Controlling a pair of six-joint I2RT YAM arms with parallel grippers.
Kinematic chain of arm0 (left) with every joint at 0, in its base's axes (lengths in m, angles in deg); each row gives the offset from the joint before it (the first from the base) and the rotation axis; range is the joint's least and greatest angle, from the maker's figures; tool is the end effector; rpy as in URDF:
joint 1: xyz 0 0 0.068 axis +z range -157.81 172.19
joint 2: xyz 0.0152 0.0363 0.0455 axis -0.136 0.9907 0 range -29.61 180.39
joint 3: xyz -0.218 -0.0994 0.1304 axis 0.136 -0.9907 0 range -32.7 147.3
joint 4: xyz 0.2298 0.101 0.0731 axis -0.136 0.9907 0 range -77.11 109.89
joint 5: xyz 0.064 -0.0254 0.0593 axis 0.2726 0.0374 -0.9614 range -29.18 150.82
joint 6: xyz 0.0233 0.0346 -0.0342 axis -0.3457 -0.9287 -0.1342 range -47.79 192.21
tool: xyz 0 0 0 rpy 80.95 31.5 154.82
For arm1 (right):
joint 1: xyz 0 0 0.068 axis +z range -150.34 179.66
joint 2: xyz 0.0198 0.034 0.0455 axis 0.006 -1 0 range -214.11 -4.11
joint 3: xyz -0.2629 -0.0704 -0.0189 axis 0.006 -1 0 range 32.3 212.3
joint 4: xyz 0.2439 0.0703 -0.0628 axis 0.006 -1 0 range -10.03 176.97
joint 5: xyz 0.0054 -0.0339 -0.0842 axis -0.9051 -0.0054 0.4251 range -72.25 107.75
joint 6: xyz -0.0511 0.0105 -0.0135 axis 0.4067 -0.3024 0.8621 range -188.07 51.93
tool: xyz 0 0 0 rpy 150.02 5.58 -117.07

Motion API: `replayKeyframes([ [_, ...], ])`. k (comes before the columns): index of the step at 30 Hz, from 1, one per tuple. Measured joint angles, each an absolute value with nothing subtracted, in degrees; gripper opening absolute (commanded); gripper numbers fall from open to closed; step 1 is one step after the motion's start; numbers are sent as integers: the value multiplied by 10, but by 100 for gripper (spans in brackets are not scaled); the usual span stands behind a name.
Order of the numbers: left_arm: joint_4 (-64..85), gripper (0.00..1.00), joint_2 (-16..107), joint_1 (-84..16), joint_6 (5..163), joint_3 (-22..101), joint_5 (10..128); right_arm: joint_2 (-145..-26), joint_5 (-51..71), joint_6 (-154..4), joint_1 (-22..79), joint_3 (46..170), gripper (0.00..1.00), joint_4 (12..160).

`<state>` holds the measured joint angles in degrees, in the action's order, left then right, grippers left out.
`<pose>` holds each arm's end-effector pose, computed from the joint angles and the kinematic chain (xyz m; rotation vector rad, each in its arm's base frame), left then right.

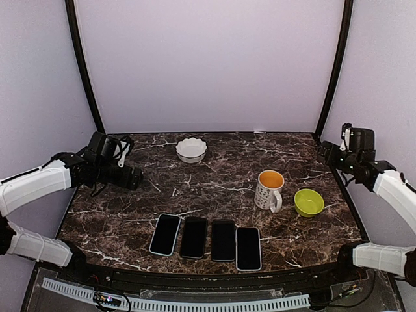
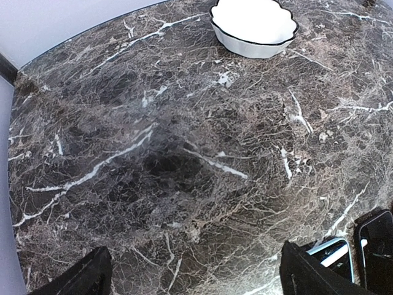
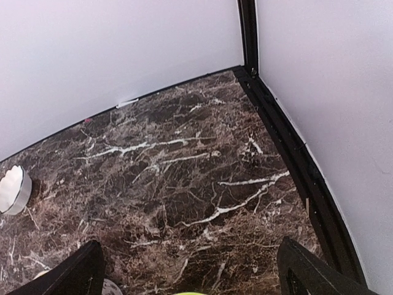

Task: Put the phone into the phone case
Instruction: Pick up the phone with the phone case at the center of the board.

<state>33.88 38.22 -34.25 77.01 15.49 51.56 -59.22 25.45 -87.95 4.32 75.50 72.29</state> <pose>0.2301 -0.1079 0.2610 0.3430 2.2450 -0.1040 0.2185 0.0130 0.2894 0.3526 2.0021 0.1330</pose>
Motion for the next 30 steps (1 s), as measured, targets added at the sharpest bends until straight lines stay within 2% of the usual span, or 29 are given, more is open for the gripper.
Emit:
replayKeyframes([
  [5, 339, 97, 391, -343, 769, 151, 509, -590, 193, -871, 39, 741, 98, 698],
  [10, 338, 97, 394, -343, 769, 151, 507, -573, 151, -865, 40, 762, 87, 636],
  [14, 338, 97, 394, -343, 769, 151, 507, -553, 144, -888, 74, 795, 83, 578],
  [16, 338, 97, 394, -343, 769, 151, 507, -541, 166, -918, 140, 803, 82, 553],
  [19, 338, 97, 394, -343, 769, 151, 509, -537, 217, -980, 292, 811, 83, 510],
  [23, 337, 97, 394, -343, 767, 151, 510, -590, 311, -1103, 539, 829, 96, 448],
  [25, 337, 96, 394, -343, 766, 151, 510, -650, 339, -1159, 634, 846, 99, 422],
  [30, 335, 96, 394, -343, 764, 151, 515, -784, 344, -1250, 736, 857, 98, 424],
])
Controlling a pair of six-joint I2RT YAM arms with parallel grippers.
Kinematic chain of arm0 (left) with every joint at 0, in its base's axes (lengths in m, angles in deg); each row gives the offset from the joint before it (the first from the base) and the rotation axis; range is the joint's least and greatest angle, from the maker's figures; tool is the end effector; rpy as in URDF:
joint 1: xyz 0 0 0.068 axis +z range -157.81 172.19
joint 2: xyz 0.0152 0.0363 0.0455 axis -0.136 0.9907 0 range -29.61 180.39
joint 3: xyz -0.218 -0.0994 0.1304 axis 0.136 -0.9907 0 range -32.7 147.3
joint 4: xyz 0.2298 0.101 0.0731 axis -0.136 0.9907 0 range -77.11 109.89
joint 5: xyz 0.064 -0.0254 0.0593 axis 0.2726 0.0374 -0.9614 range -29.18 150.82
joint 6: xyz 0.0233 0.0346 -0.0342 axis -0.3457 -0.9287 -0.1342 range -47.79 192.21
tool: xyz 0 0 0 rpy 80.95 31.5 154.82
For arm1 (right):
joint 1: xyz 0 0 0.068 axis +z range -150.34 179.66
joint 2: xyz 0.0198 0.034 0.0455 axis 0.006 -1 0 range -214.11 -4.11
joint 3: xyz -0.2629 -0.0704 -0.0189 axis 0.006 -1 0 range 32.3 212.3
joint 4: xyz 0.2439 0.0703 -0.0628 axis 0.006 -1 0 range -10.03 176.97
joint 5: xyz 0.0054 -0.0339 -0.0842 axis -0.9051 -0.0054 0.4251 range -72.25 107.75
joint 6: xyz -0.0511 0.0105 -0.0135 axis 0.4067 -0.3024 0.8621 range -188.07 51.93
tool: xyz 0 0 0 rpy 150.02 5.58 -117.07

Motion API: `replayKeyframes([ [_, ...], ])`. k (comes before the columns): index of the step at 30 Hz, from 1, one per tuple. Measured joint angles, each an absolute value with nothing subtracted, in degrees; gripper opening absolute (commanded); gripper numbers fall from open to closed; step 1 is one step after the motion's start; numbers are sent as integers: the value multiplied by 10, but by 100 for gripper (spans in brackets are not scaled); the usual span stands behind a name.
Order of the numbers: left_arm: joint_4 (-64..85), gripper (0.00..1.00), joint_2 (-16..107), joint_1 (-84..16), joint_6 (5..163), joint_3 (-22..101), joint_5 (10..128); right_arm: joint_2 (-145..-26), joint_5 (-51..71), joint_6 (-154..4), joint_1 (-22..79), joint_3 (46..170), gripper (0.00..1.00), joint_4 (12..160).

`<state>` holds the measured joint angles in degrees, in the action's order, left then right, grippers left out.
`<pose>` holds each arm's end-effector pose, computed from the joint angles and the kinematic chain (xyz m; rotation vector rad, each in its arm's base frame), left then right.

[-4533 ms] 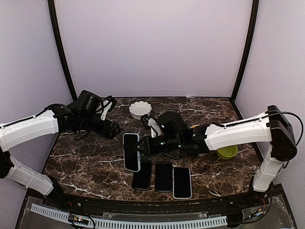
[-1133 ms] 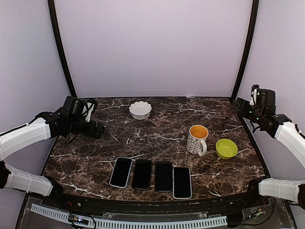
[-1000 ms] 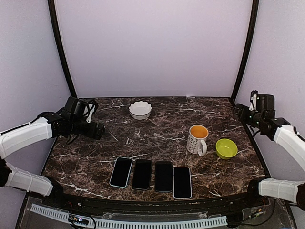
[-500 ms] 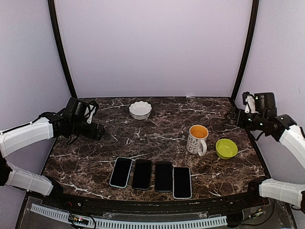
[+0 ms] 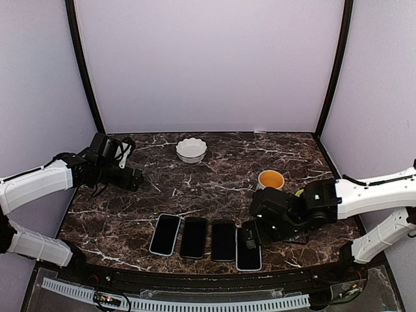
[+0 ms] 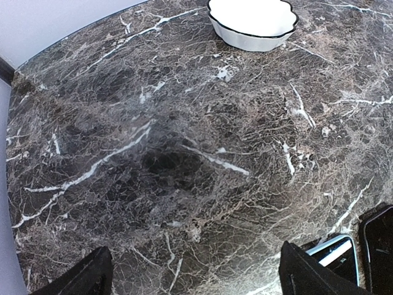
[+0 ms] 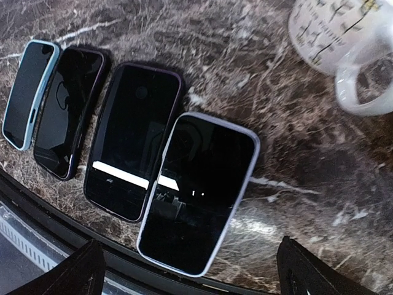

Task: Put the phone into the phone case
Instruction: Pick up the phone with the phone case at the center of the board.

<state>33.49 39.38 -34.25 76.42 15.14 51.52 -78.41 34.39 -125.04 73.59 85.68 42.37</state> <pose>0.2326 -0.1091 0.2548 0.3592 2.2612 -0.0915 0.0773 0.2314 0.2379 -0.3113 2.6635 0.3660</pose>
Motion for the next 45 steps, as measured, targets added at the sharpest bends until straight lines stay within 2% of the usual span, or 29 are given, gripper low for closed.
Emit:
replayKeyframes([
  [10, 332, 96, 394, -343, 763, 151, 528, -904, 265, -1313, 762, 817, 98, 549],
  [22, 331, 96, 394, -343, 763, 151, 538, -995, 285, -1325, 788, 897, 99, 462],
  [29, 331, 96, 394, -343, 763, 151, 542, -1006, 296, -1327, 796, 927, 98, 377],
  [45, 331, 95, 394, -343, 763, 151, 544, -1015, 269, -1324, 796, 894, 98, 439],
])
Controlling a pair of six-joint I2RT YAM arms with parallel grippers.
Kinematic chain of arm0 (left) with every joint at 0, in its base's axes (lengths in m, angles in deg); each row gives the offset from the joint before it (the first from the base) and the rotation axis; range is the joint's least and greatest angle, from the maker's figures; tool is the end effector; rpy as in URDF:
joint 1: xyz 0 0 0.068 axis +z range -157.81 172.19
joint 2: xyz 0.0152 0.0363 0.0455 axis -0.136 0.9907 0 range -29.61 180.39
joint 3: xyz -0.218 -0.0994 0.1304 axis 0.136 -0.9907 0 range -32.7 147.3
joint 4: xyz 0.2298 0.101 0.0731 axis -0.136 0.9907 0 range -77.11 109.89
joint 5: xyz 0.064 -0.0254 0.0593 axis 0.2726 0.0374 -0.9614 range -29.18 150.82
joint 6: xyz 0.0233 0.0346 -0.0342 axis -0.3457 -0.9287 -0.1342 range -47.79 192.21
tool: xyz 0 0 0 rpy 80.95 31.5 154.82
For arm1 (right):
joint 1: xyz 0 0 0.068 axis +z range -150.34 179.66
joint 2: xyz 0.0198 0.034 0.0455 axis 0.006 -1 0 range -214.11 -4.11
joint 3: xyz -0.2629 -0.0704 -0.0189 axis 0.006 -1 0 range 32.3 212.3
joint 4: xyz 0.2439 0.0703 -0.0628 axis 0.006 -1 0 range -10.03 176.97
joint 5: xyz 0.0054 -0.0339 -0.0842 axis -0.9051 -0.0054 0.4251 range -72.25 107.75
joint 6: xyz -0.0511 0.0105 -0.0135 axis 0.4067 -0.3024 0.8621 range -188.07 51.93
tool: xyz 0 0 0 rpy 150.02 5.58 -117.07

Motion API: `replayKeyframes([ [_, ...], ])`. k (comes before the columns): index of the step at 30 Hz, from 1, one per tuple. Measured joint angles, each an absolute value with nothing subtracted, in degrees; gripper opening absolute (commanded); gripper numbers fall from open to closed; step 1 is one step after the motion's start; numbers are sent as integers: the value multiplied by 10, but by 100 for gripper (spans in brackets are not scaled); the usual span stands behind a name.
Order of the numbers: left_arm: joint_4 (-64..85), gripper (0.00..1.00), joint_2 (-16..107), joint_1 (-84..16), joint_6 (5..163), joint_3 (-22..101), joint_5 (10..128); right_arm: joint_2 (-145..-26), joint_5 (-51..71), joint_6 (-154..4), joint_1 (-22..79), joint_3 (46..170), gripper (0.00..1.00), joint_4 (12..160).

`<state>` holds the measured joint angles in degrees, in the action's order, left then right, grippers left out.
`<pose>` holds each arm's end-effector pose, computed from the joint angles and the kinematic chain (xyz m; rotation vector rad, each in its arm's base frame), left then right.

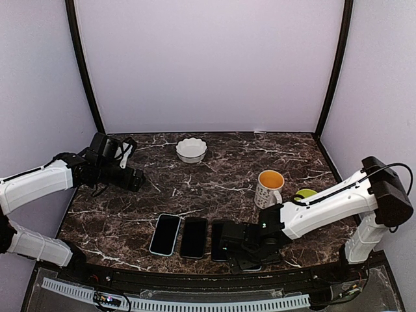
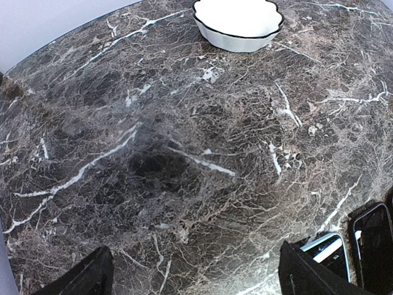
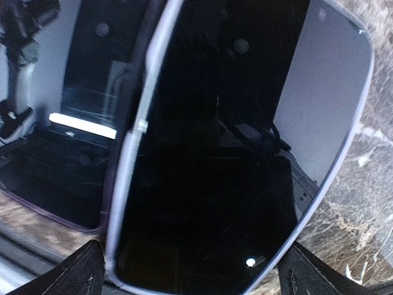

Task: Put the phone into the phone case
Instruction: Pick up the phone with the phone case at the center of the board.

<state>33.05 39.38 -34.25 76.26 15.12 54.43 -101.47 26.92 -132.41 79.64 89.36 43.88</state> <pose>0.2324 -0.1110 0.2551 0.3879 2.2582 -0.1492 0.0565 0.2867 0.1543 -0.3883 2.9271 0.0897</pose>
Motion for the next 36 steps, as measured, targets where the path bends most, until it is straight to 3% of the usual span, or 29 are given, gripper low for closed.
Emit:
replayKeyframes([
  [14, 331, 96, 394, -343, 763, 151, 548, -1001, 276, -1321, 791, 868, 96, 439],
  [36, 331, 95, 394, -343, 758, 151, 552, -959, 241, -1243, 695, 829, 98, 441],
])
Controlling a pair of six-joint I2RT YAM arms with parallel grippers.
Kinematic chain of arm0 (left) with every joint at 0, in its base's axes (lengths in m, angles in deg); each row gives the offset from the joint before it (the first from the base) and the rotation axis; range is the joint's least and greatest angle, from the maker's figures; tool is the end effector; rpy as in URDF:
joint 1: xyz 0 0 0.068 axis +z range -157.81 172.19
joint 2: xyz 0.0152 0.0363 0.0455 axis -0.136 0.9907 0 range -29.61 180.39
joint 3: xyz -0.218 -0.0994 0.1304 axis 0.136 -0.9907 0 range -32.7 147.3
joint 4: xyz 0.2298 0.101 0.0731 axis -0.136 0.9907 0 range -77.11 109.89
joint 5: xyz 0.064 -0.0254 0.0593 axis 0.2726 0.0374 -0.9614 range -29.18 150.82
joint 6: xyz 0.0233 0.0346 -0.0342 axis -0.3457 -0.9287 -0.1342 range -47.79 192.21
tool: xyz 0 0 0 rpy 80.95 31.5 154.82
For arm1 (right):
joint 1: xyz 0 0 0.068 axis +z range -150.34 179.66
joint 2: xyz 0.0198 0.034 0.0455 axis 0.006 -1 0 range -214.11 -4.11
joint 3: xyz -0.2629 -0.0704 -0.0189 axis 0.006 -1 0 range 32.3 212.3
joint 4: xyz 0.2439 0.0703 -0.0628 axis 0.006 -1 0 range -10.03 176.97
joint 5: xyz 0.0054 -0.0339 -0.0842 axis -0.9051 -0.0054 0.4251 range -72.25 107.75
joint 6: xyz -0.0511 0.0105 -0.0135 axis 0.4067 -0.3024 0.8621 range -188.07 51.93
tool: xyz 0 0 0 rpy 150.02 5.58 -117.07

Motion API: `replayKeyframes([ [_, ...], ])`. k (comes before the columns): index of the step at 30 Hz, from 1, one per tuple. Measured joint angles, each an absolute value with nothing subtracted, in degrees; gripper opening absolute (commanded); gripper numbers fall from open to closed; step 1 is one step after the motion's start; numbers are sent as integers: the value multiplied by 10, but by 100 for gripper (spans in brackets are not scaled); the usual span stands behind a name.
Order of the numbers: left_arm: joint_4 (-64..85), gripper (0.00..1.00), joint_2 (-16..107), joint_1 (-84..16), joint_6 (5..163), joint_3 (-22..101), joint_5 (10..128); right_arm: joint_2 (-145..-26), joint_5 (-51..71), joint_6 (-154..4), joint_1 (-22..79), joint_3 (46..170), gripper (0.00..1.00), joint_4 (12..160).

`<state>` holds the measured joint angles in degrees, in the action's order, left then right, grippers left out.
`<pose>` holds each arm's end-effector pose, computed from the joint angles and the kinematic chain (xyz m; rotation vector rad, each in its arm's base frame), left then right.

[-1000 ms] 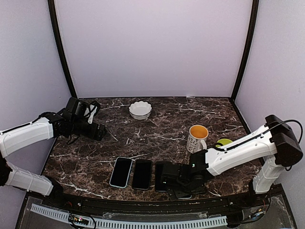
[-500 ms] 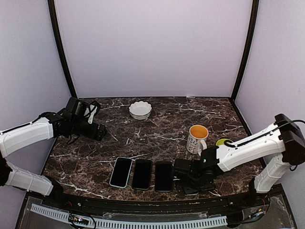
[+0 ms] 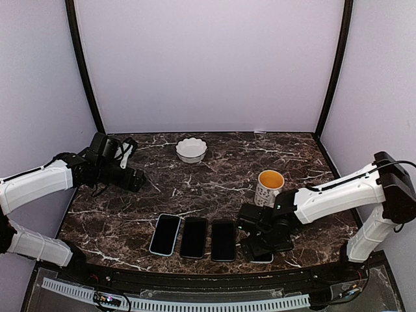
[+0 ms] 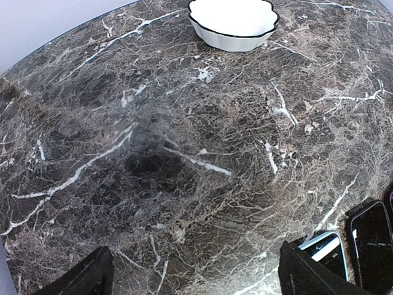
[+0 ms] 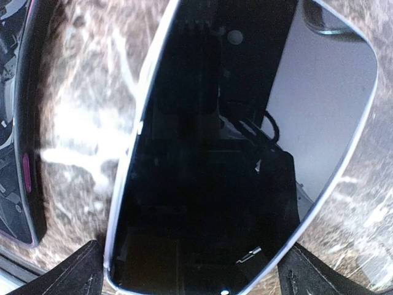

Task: Put the phone into the phone case
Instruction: Pick up the phone with the phone case at the center of the board.

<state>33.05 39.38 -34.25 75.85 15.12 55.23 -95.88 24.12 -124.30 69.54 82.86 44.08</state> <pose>0.2322 -0.1115 0.2551 0.4035 2.2575 -0.1611 0.0944 0.2459 0.1524 -0.3476 2.9750 0.0620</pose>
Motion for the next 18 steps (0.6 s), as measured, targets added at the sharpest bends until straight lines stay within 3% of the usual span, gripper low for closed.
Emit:
replayKeyframes([
  [18, 331, 95, 394, -343, 758, 151, 572, -988, 284, -1234, 655, 855, 98, 458],
])
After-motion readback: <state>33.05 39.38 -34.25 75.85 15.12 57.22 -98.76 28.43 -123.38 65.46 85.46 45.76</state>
